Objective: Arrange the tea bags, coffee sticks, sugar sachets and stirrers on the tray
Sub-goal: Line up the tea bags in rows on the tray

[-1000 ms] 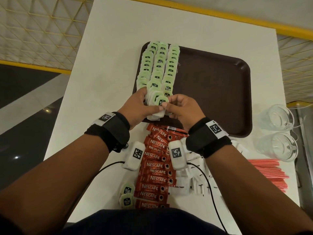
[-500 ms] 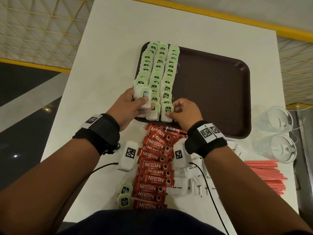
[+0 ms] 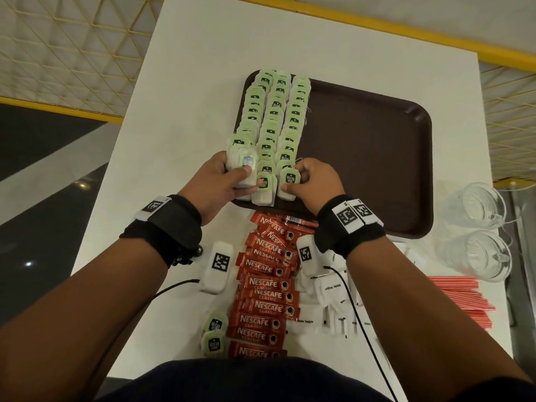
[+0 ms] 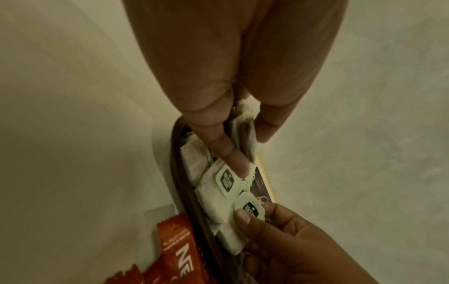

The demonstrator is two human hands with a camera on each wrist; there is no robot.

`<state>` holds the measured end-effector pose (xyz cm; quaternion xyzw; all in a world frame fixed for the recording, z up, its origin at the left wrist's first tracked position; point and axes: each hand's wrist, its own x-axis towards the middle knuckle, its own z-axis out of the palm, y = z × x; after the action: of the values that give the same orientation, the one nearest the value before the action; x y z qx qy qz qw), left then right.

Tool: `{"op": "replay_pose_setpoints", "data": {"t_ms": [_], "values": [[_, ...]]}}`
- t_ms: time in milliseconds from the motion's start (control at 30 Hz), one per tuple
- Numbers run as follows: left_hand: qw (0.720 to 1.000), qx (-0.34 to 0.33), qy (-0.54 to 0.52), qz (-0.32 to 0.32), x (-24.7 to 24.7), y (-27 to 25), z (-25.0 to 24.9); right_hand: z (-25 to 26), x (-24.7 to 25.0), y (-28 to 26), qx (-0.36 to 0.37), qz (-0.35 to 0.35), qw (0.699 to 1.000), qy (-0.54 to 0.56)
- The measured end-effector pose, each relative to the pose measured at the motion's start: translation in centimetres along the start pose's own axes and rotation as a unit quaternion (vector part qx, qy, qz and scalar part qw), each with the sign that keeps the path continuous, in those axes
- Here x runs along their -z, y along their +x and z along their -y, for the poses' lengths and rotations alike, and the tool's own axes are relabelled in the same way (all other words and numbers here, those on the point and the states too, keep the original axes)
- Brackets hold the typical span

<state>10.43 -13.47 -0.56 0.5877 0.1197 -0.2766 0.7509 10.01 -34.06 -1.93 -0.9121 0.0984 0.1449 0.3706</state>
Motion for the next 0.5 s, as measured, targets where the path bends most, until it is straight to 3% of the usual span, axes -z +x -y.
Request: {"op": "replay_pose_setpoints", "data": {"t_ms": [367,500], "values": [[0.996,0.046,-0.071,-0.006,0.06,0.02,-0.14,0.0,-0.49,0.13,-0.009,-0.025,1.0,0.001],[1.0,0.027,-0.002,0.008,-0.31,-0.16,-0.16,-0.07,0.2,-0.13,-0.01,-0.064,0.998,0.016]]}}
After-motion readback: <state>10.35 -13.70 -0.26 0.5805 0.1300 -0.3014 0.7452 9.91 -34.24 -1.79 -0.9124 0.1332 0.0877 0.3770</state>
